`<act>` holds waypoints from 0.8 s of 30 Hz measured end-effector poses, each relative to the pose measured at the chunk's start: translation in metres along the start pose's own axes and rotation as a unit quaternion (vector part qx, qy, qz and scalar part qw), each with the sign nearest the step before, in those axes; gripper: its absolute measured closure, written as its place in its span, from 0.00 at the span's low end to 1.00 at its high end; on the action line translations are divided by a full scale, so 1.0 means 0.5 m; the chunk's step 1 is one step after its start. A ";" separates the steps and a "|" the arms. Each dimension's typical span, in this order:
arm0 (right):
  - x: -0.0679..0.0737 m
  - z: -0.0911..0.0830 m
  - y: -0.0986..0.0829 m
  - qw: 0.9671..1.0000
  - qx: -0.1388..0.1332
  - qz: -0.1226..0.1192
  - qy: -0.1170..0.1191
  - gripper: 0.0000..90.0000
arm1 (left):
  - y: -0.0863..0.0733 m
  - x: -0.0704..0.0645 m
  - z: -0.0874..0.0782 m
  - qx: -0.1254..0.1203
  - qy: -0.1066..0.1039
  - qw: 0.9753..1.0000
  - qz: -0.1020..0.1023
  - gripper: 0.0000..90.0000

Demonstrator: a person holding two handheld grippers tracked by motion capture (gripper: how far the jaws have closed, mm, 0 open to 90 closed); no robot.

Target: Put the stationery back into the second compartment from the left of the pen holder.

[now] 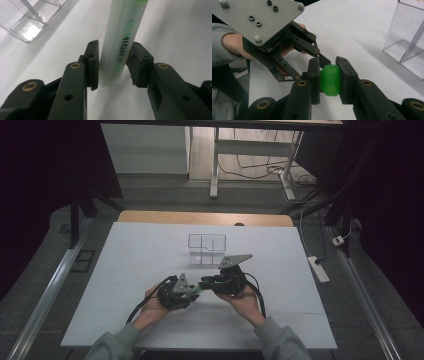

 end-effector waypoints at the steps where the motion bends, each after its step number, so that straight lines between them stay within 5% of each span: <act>1: 0.000 0.000 0.000 1.000 -0.001 -0.001 -0.001 0.83 | 0.000 0.001 -0.001 -0.001 -0.002 1.000 -0.001 0.68; 13: -0.002 -0.007 0.000 1.000 -0.008 -0.008 -0.023 0.83 | -0.004 0.011 -0.004 -0.004 -0.013 1.000 -0.024 0.53; 24: -0.013 -0.027 0.001 0.999 -0.022 -0.009 -0.044 0.83 | -0.039 0.039 -0.037 -0.017 -0.013 0.997 -0.071 0.41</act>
Point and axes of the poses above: each handheld gripper's, and its own axes: z roughly forward along the jaws, y roughly out of its top, x roughly to its left, the point moved 5 cm from there along z, roughly forward along the jaws, and after that the axes turned 13 degrees about x, right-handed, at the moved point
